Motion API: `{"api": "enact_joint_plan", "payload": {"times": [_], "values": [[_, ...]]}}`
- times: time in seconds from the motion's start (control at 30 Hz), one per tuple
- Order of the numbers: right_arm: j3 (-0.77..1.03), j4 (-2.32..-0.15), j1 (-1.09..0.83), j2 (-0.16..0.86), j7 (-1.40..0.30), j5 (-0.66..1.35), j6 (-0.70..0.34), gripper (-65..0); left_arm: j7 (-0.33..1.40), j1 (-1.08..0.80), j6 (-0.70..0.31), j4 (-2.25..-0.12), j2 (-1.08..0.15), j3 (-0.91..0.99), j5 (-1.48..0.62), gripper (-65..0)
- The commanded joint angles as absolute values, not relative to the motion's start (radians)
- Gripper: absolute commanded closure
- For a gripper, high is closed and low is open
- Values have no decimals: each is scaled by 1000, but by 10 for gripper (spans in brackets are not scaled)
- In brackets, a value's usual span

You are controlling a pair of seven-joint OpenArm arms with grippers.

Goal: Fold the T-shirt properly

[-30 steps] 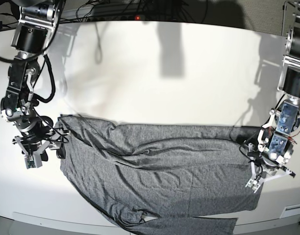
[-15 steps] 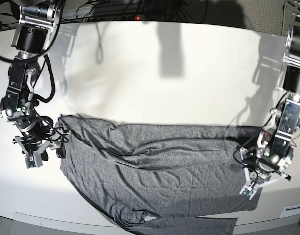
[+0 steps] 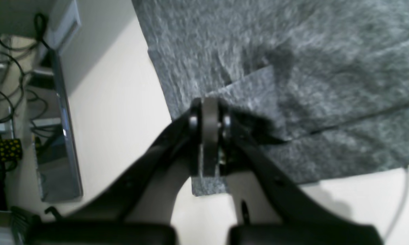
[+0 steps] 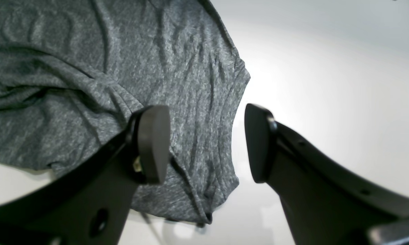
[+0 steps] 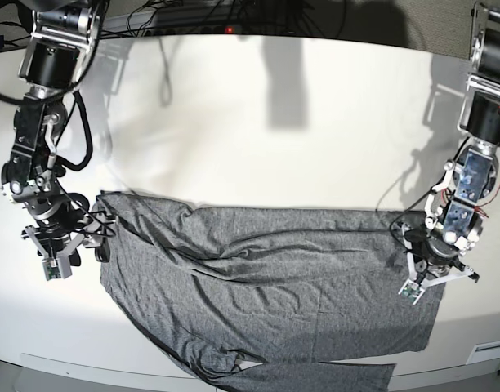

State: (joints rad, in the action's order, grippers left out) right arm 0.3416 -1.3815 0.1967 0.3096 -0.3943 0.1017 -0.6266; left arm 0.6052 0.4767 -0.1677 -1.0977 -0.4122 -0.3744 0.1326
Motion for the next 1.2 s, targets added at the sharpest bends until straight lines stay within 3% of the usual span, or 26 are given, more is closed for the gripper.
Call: {"api": "enact_joint_plan", "payload": {"times": [0.0,0.57,0.9,0.93,1.03,1.17], "values": [[346,-1397,221,324,-368,110,-628,-344,582,526,-158,-1091,-411,-368,140,0],[346,-1397,218,324,-375,117,-629,-344,469,702,-157,-734,-349,-368,263,0],[346,-1397,218,324,-382,139,-629,-345,461,704,-157,-725,-347,-368,326,0],[346,-1397,218,324,-382,139,-629,-345,455,704,-157,-725,-347,-368,343,-13],[346,-1397,218,324,-380,139,-629,-345,428,704,-152,-725,-347,-368,404,-162],[346,-1397,218,324,-348,139,-629,-345,418,704,-116,-725,-348,-368,419,-179]]}}
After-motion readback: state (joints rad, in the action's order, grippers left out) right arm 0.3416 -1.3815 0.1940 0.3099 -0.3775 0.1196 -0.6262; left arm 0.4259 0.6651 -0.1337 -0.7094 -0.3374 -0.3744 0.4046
